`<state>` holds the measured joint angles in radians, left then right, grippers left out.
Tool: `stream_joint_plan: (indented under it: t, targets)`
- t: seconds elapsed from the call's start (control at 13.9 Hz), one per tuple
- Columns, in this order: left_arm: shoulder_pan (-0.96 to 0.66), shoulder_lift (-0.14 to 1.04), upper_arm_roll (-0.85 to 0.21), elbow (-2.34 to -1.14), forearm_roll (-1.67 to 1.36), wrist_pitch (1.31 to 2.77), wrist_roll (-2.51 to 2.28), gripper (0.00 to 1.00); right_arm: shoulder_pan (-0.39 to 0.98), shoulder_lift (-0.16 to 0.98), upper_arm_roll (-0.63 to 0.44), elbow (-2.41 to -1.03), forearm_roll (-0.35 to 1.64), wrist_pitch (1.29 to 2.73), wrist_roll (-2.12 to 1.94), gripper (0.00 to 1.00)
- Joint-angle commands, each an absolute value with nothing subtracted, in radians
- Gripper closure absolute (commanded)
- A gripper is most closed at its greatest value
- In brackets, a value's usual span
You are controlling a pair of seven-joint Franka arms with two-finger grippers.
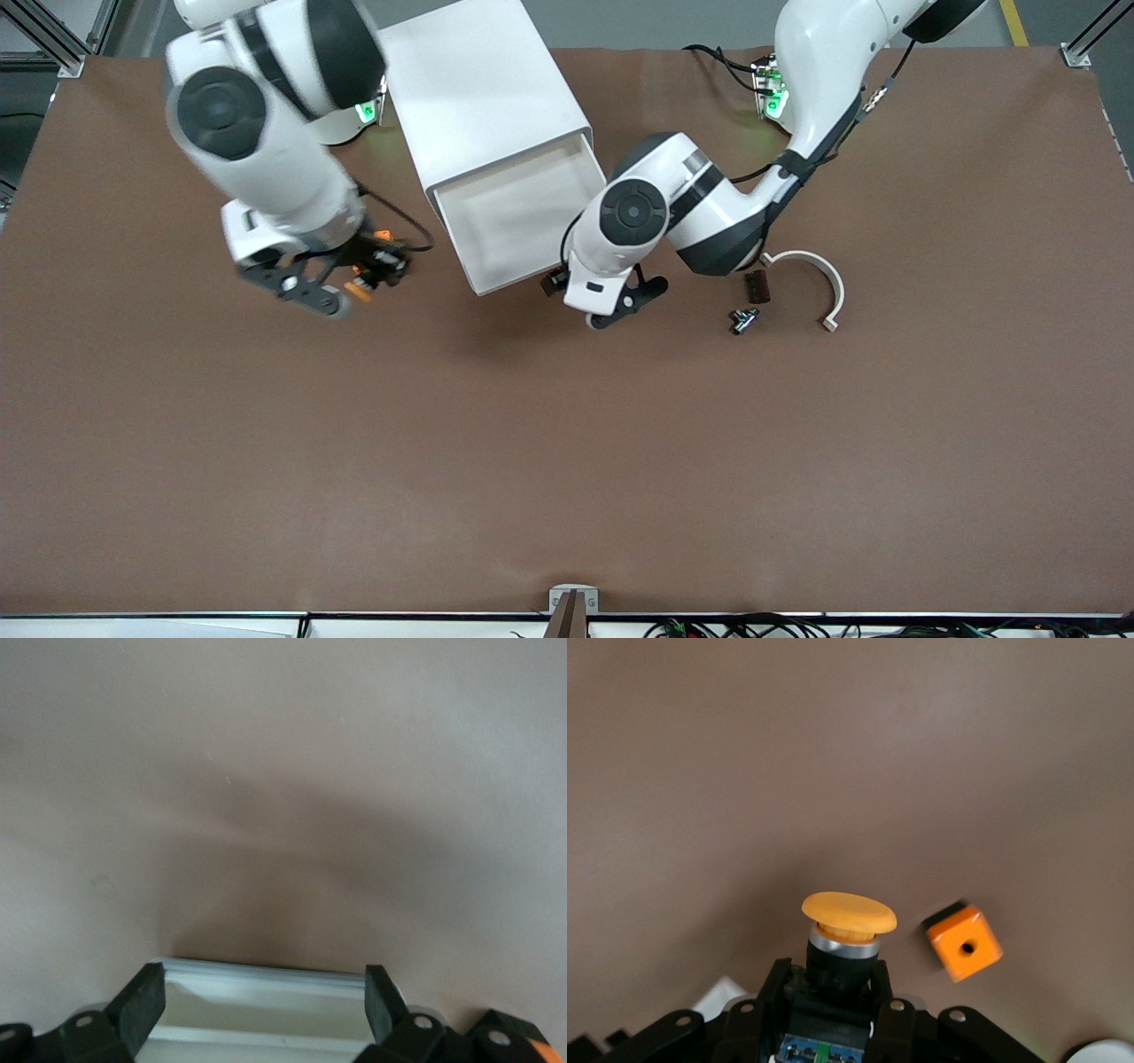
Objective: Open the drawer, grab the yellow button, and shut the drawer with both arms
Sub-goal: 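Carry the button away with the right gripper while the left gripper withdraws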
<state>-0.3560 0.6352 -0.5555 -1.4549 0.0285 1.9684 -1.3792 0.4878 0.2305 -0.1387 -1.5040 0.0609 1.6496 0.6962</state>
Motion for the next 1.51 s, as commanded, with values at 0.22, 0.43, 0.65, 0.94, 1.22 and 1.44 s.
stream_joint_plan:
  t: [0.22,0.43,0.65,0.94,1.22,1.44]
  targets:
    - [-0.469,0.621,-0.557,-1.5,0.037,1.99,-1.515,0.01,0.152,0.27,-0.123,-1.546,0.061,1.719,0.169,1.0]
    - [-0.489,0.617,-0.598,-1.531,0.037,1.99,-1.565,0.01,0.033,0.339,-0.123,-1.591,0.06,1.846,-0.009,1.0]
    - [-0.491,0.617,-0.653,-1.561,0.037,1.988,-1.611,0.01,-0.038,0.408,-0.123,-1.598,0.06,1.933,-0.092,1.0]
    - [-0.489,0.618,-0.658,-1.571,0.041,1.985,-1.62,0.01,-0.077,0.485,-0.123,-1.598,0.06,2.031,-0.138,1.0]
    - [-0.418,0.6,-0.64,-1.533,0.057,1.976,-1.605,0.01,-0.112,0.569,-0.123,-1.621,0.06,2.15,-0.193,1.0]
    - [-0.274,0.575,-0.641,-1.491,0.139,1.935,-1.576,0.01,-0.141,0.604,-0.121,-1.678,0.06,2.278,-0.247,1.0]
